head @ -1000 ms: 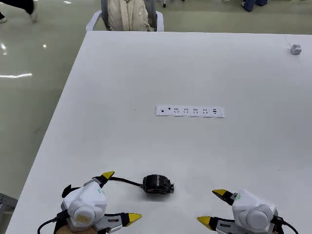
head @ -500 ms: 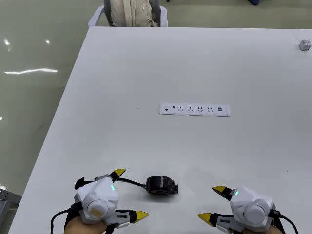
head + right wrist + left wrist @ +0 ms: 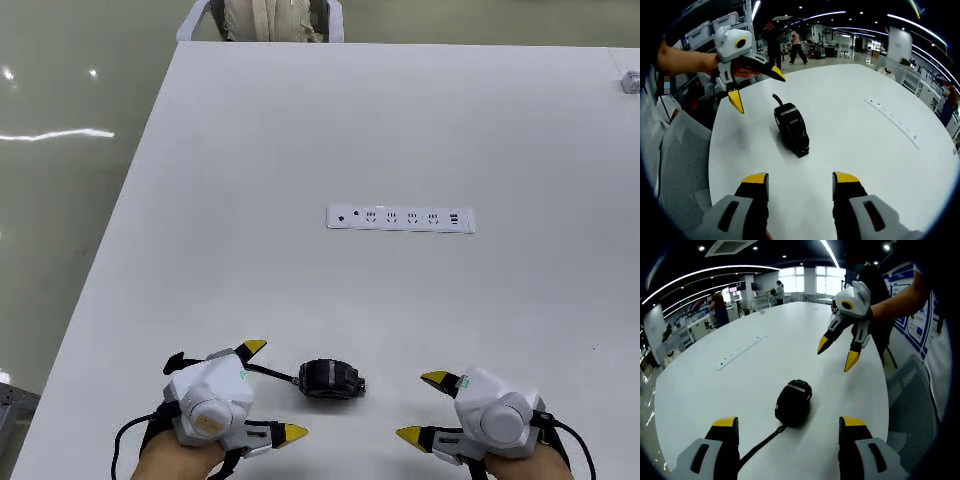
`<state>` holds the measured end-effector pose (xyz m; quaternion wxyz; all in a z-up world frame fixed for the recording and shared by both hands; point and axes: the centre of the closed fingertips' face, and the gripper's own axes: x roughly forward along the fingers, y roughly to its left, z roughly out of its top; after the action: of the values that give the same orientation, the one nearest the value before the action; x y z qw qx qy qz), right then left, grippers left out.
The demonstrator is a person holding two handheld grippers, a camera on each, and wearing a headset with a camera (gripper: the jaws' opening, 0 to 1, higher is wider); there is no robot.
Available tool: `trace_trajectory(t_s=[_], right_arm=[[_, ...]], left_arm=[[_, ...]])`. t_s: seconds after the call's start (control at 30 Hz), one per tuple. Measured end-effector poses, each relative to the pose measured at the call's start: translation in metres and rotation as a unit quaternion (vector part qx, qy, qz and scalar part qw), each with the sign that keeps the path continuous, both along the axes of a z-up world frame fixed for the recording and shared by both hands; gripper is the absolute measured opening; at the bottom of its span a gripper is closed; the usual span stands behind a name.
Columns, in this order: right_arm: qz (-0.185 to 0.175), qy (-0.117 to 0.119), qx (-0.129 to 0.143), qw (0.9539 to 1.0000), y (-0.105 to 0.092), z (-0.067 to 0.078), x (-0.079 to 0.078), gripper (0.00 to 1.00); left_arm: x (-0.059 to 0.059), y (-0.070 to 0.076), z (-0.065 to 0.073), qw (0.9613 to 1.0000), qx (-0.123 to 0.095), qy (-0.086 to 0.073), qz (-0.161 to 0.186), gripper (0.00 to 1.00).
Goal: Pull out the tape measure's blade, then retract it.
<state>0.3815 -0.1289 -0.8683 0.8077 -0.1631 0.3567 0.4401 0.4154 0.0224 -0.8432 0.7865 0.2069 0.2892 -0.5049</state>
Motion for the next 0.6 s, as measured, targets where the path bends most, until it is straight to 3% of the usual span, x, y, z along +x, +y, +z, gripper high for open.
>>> trace_trajectory(t_s=[0.6], right_arm=[[0.041, 0.003, -0.017, 0.999, 0.01, -0.017, 0.013, 0.52]], left_arm=[[0.008, -0.02, -0.01, 0.9993, 0.009, 0.006, -0.035, 0.77]])
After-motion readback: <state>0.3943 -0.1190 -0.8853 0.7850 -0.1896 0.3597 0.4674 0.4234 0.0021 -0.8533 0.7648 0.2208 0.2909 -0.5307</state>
